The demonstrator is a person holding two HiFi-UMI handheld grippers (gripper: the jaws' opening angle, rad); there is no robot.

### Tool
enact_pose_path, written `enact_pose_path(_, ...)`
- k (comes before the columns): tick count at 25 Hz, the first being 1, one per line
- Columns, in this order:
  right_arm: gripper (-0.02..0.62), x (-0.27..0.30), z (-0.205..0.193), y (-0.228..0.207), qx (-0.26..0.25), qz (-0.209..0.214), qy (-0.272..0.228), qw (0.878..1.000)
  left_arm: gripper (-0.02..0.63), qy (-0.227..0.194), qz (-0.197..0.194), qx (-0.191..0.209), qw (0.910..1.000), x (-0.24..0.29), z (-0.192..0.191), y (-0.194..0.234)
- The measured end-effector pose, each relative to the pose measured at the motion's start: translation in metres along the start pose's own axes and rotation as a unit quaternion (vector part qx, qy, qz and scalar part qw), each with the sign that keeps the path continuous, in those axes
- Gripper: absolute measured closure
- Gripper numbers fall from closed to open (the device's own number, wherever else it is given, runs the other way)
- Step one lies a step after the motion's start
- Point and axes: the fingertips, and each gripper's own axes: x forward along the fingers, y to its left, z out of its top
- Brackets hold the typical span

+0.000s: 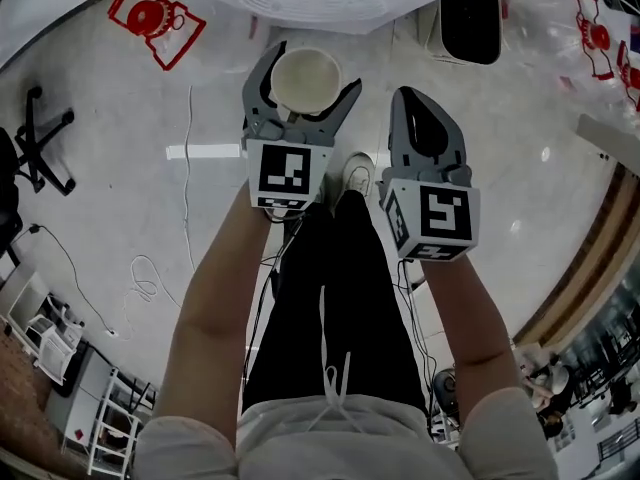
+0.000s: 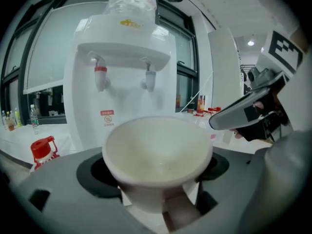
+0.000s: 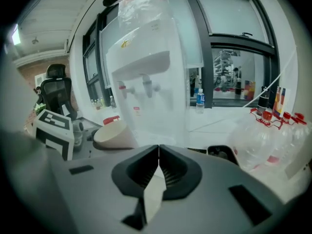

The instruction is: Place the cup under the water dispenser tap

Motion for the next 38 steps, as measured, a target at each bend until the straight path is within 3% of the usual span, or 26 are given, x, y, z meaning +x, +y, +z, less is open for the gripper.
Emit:
enact_pose_path(4, 0.569, 0.014, -0.003, -0.004, 0.027, -0.004, -0.004, 1.0, 0.143, -0.015, 0.008, -0.01, 0.9998, 0.025, 0.003, 0.018)
enact_pose_path(8, 0.569, 0.022, -0.007, -0.006, 0.017, 0.002, 0.006, 1.0, 0.143, -0.018, 0.017, -0.006, 0.9997, 0.051, 0.006, 0.033)
enact_pose_path(14, 0.569, 0.032, -0.006, -0.018, 0.014, 0.003, 0.013, 1.0, 0.143, 0.002, 0.022, -0.012, 0.9997, 0.08, -0.003, 0.044)
enact_pose_path(25, 0.569, 0.048, 0.001, -0.018, -0.001, 0.009, 0.012, 1.0, 0.143, 0.01, 0.032, 0.013, 0.9993, 0.097, -0.008, 0.057)
enact_pose_path(38, 0.569, 0.046, -0.007, -0.023, 0.012, 0.012, 0.022, 1.0, 0.141, -0.011, 0.03, -0.001, 0.9995, 0.103, -0.002, 0.056)
